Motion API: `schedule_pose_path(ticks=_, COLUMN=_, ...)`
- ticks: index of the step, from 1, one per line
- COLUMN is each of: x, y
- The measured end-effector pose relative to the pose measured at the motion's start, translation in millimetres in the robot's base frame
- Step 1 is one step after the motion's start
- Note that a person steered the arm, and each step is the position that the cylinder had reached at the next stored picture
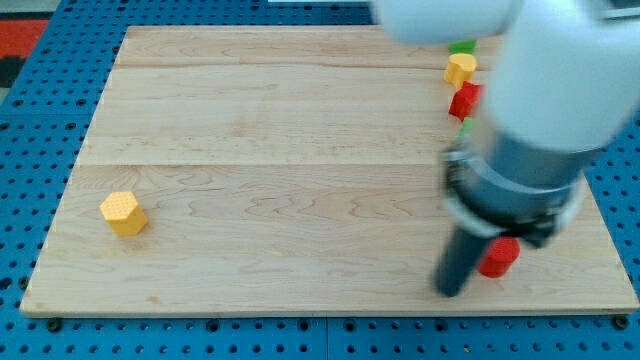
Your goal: Slide the yellow hexagon to top right between yellow heart and green circle
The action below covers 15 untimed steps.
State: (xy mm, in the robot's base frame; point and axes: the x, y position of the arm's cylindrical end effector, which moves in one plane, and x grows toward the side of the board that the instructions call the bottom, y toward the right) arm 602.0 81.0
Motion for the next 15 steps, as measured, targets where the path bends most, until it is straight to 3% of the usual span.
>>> schedule_pose_path(ticks=2, x=-5.4, y=-258.7)
schedule_pose_path(ticks=4, x=-125.6, y=-276.9)
schedule_pose_path(ticks=5, x=-117.3, y=-284.7)
schedule_pose_path(ticks=6, x=-113.9, y=-344.1)
schedule_pose_path(ticks=7, x=-176.8, y=-321.0)
schedule_pose_path(ticks=8, x=-202.3, y=-242.8)
schedule_pose_path(ticks=10, x=-161.2, y=-279.7)
schedule_pose_path(ticks=11, x=-150.3, y=-228.6)
schedule_pose_path(ticks=13, x=-248.8, y=-98.0)
schedule_pose_path(ticks=15, x=-312.7, y=-28.2)
